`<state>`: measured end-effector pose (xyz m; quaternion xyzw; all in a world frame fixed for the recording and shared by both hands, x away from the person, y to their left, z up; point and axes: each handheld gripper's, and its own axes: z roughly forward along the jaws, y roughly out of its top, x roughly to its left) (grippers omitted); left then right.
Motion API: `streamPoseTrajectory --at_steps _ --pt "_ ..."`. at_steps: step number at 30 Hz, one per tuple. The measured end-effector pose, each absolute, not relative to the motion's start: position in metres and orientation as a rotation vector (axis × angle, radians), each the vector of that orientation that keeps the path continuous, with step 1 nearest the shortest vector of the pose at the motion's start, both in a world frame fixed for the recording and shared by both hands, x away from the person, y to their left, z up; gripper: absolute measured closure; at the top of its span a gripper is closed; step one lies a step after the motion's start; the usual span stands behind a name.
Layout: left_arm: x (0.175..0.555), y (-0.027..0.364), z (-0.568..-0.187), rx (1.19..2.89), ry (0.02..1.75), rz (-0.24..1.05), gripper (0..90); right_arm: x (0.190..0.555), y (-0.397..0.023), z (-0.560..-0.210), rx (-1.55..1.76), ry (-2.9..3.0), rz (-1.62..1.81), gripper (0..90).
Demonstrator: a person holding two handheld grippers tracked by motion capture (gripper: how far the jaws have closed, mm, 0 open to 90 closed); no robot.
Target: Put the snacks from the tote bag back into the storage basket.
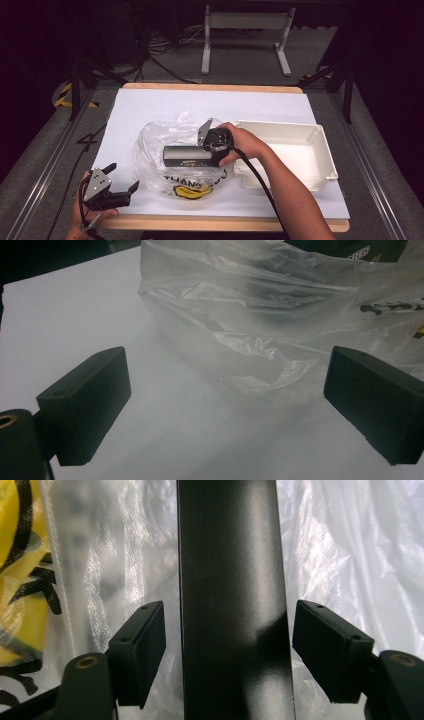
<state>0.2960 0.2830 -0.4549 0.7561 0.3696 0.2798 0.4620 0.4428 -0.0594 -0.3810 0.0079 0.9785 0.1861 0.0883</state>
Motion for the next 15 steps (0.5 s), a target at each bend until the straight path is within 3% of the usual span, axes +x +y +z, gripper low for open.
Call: streamPoseTrajectory --at_steps 15 --pt "0.2963 0.2831 -0.4570 1.877 0.905 0.682 5.8 0.4493 -0.0565 -0.3895 0.020 2.965 0.465 41.0"
